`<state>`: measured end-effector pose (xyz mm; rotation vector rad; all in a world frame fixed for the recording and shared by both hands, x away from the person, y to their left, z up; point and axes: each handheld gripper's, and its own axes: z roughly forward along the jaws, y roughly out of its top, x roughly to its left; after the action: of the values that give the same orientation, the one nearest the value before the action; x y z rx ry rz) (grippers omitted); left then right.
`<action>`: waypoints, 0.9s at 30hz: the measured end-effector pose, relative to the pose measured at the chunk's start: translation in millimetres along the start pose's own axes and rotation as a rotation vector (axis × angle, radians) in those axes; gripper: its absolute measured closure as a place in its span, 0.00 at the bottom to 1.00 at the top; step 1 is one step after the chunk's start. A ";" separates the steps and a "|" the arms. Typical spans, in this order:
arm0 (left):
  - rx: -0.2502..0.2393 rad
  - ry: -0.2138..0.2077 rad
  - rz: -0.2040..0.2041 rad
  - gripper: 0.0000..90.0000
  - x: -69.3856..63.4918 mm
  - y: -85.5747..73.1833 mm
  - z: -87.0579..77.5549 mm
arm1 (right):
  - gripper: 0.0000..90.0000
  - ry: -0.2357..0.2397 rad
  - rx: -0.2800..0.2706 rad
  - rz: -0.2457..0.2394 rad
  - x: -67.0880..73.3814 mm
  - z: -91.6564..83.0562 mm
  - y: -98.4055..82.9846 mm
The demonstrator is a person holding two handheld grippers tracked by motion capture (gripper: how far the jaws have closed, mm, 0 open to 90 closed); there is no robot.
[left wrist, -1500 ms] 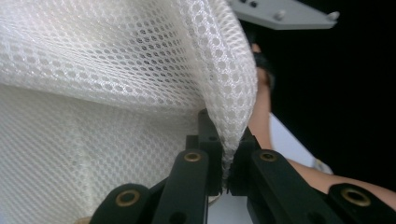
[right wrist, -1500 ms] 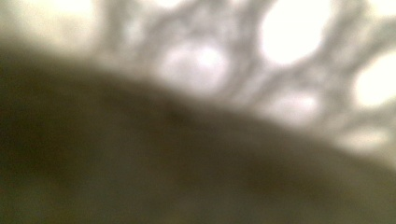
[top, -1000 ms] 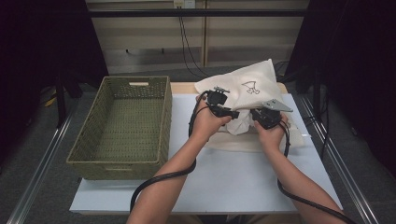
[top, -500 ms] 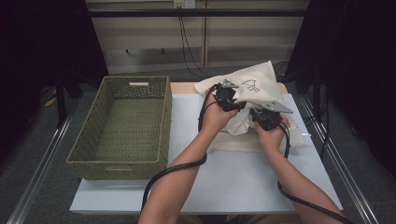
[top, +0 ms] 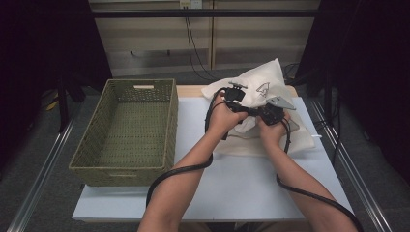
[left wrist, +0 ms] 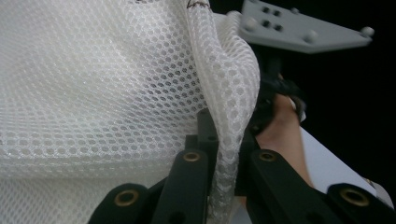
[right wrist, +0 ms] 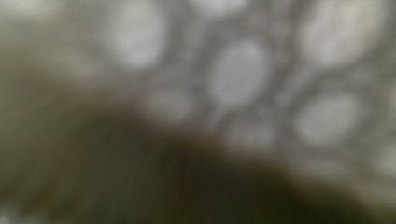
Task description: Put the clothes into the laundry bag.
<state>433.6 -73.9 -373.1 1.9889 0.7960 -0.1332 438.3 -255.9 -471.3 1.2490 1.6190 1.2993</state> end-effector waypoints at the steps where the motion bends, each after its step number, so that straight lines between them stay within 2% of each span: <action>1: 0.002 0.010 0.004 0.98 0.1 1.8 -1.6 | 0.95 0.000 -0.007 0.003 -0.5 4.2 1.3; 3: 0.000 0.018 -0.001 0.98 3.4 3.6 -3.6 | 0.95 -0.005 -0.004 0.007 -0.9 14.5 6.4; 5: 0.000 0.034 -0.008 0.98 7.1 4.2 -3.9 | 0.95 0.013 0.002 -0.016 -2.1 20.2 8.8; 8: -0.003 0.063 -0.009 0.97 9.8 1.5 -2.2 | 0.94 0.034 0.018 -0.020 -2.9 19.1 6.9; 10: -0.008 0.065 -0.013 0.97 11.0 -1.0 0.0 | 0.92 0.046 0.036 -0.024 -3.5 12.1 5.1; 15: 0.014 0.094 0.027 0.97 7.7 -6.3 4.7 | 0.84 0.075 0.094 -0.051 -5.5 -7.3 1.6; 17: 0.007 0.113 0.038 0.97 6.8 -8.5 4.8 | 0.80 0.084 0.117 -0.052 -6.2 -14.3 0.8; 19: 0.002 0.117 0.028 0.96 6.9 -9.7 4.3 | 0.74 0.090 0.142 -0.045 -6.3 -23.8 0.3; 24: 0.002 0.145 0.040 0.96 6.9 -12.1 2.1 | 0.62 0.106 0.162 -0.055 -0.7 -43.3 -0.4; 27: -0.001 0.154 0.037 0.96 6.2 -13.7 1.3 | 0.56 0.119 0.168 -0.036 2.2 -52.5 0.0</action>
<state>430.7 -67.5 -386.5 2.0299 0.8561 0.0431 389.2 -268.9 -458.1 1.2548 1.8587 1.2570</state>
